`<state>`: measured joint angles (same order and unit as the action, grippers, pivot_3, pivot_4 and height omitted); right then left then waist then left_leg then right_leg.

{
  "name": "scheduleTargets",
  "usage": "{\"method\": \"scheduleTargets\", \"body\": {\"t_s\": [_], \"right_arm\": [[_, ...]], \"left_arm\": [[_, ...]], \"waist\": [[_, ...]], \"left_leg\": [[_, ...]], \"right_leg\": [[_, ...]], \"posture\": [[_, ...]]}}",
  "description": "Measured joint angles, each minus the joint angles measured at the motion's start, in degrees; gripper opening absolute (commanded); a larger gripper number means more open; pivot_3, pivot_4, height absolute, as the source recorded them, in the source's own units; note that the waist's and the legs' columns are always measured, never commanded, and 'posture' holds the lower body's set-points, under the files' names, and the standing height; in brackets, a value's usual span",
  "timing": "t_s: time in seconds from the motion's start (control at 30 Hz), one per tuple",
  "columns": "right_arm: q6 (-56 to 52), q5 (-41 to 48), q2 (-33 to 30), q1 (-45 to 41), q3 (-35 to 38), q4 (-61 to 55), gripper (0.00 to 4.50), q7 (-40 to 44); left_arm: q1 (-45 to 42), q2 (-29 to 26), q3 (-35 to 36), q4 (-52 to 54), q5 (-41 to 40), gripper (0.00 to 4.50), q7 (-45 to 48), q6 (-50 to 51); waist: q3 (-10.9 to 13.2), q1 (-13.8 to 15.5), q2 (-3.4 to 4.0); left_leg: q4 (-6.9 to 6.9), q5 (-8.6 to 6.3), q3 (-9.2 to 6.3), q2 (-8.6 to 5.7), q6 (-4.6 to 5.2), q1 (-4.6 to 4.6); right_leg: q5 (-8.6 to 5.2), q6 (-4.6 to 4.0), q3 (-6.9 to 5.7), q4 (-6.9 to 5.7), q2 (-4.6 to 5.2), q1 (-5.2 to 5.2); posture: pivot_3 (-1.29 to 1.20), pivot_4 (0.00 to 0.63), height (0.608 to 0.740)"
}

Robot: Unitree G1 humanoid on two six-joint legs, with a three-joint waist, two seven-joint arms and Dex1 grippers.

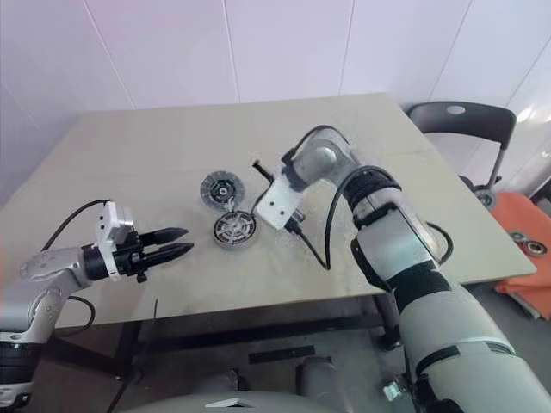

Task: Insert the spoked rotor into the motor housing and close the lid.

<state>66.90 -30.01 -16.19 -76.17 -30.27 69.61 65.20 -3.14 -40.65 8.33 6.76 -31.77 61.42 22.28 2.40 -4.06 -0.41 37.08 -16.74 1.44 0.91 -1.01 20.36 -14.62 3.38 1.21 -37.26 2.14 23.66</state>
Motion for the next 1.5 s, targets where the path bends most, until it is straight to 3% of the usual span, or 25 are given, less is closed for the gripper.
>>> {"method": "scheduleTargets", "body": {"t_s": [0.23,0.3,0.43,0.63,1.13,1.5], "right_arm": [[-1.15,-24.69,0.89,-4.49,-17.66,1.71,0.0,-30.86],[-1.53,-26.72,1.7,-4.72,-19.36,3.5,0.0,-33.77],[-1.37,-25.75,2.35,-4.78,-19.07,6.85,0.0,-32.07],[0.93,-21.16,2.83,-5.65,-16.89,7.28,1.88,-26.17],[-2.66,-13.88,7.13,-3.43,-13.64,7.81,1.88,-17.27],[-6.12,-14.04,7.92,-2.47,-13.8,8.06,1.88,-17.65]], "left_arm": [[0.34,0.54,-2.3,0.19,1.15,2.04,-0.52,0.03],[1.01,0.54,-2.27,0.41,1.16,2.04,-0.71,0.03],[3.08,0.54,-1.94,1.3,1.1,2.04,-1.53,0.44],[4.7,0.6,-0.65,3.04,1.0,2.07,-2.26,0.92],[4.84,2.37,-0.68,3.29,1.07,2.07,-3.89,0.93],[6.92,2.88,-0.65,5.67,1.0,2.07,-4.89,1.06]], "waist": [[-0.01,0.06,-0.01],[-0.01,0.05,-0.01],[0.0,0.01,-0.01],[0.0,-0.02,-0.01],[-0.01,0.02,-0.02],[-0.01,-0.02,-0.02]], "left_leg": [[0.02,0.03,0.04,-0.16,-0.06,0.15],[0.0,0.04,0.05,-0.16,-0.05,0.18],[-0.01,0.04,0.06,-0.17,-0.04,0.17],[0.07,0.04,0.03,-0.09,-0.02,-0.05],[0.11,0.04,-0.04,0.05,-0.03,-0.06],[0.1,0.04,-0.03,0.05,-0.04,-0.05]], "right_leg": [[-0.15,-0.27,0.06,-0.06,0.22,0.2],[-0.15,-0.27,0.06,-0.06,0.21,0.22],[-0.12,-0.22,0.05,-0.06,0.17,0.21],[-0.04,-0.06,0.05,-0.07,-0.02,-0.04],[-0.02,-0.03,0.06,-0.07,-0.18,-0.08],[-0.02,-0.04,0.07,-0.09,-0.14,-0.05]], "posture": [[0.0,0.0,0.74],[0.0,0.0,0.74],[0.0,0.0,0.74],[0.0,0.0,0.74],[0.0,0.0,0.74],[0.0,0.0,0.74]]}}
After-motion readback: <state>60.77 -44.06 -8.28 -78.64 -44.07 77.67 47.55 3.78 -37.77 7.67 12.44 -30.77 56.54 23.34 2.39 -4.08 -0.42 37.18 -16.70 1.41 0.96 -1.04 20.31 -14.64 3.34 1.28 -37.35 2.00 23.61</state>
